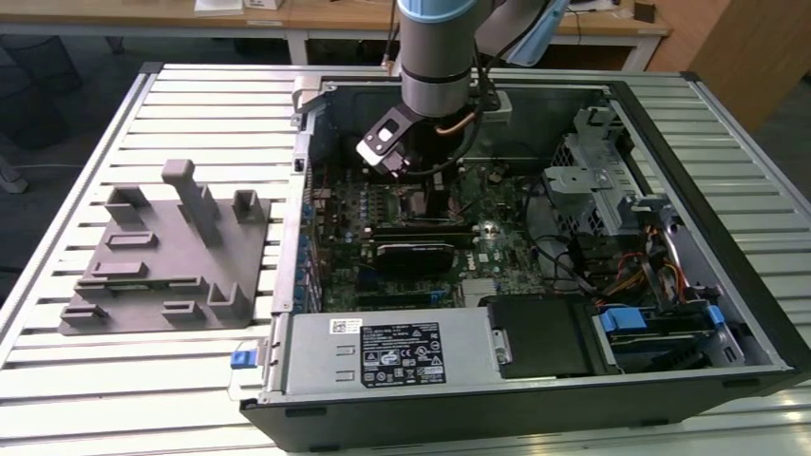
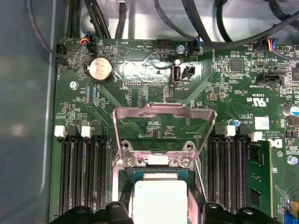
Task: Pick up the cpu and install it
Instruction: 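Place the cpu into insertion slot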
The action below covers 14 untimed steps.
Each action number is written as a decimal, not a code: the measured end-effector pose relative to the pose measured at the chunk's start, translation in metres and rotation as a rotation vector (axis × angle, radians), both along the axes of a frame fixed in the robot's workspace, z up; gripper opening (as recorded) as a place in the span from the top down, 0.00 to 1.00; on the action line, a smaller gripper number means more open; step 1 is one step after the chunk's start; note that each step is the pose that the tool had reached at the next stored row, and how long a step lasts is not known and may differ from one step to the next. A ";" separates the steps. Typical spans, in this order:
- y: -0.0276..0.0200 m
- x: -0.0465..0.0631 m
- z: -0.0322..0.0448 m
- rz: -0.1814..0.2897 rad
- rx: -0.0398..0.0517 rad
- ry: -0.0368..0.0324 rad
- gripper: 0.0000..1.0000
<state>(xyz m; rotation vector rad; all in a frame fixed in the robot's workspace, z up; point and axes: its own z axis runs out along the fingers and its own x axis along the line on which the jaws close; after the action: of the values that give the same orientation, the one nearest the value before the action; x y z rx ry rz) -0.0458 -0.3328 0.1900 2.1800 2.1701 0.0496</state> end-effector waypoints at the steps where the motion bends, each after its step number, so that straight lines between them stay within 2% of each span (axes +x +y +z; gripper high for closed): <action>1: 0.0001 0.000 -0.0002 0.000 0.0001 -0.0001 0.46; 7: 0.0002 -0.007 -0.0004 -0.001 0.0008 -0.0035 0.46; 14: 0.0001 -0.003 -0.0002 -0.001 -0.0002 -0.0021 0.46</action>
<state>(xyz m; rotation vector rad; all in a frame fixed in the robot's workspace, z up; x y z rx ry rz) -0.0489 -0.3328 0.1897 2.1798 2.1678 0.0516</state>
